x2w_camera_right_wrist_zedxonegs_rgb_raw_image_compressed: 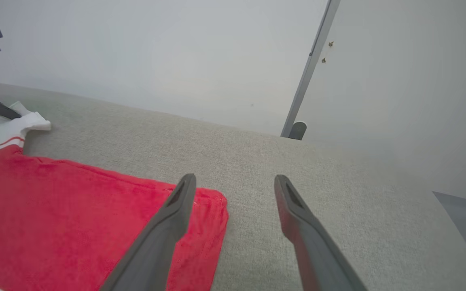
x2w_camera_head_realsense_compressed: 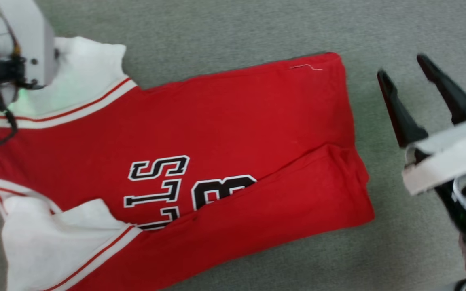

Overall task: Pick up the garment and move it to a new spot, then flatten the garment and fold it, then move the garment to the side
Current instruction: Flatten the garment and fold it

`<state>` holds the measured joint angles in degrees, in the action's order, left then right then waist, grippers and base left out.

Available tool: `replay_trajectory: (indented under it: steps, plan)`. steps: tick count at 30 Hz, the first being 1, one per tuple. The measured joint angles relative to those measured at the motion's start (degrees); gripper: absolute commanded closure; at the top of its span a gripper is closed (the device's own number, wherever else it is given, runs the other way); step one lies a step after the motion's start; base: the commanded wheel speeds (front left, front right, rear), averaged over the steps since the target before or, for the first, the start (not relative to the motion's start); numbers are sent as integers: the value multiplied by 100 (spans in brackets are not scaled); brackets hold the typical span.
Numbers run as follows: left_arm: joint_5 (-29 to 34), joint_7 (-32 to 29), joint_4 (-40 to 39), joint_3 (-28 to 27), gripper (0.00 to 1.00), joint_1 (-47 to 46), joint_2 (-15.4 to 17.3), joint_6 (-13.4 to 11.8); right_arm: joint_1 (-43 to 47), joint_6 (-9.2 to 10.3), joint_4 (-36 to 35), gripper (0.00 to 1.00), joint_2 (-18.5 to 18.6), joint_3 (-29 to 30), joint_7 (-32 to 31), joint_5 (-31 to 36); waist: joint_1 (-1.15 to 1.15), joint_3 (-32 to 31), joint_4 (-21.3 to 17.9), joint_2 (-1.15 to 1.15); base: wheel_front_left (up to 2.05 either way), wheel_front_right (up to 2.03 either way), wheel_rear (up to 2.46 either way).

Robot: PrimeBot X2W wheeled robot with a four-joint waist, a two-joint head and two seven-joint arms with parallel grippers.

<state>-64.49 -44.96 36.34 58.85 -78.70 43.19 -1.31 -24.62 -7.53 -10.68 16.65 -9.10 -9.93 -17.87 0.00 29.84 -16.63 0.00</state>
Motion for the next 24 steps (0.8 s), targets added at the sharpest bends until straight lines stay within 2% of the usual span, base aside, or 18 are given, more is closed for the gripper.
replay_trajectory:
  steps: [10,18,24]
  plan:
    - [65,186,304,42,100,-197,-379,188,-1432,0,1494,0,327,-446,-1281,-704,0,76,266,0,0,0,0]
    - [89,266,577,57,100,-268,-515,336,-2151,1,2538,0,257,-794,-2443,-1411,0,106,299,0,0,0,0]
    - [101,298,722,74,100,-360,-588,400,-2462,1,3119,0,85,-972,-3028,-1766,0,151,299,0,0,0,0]
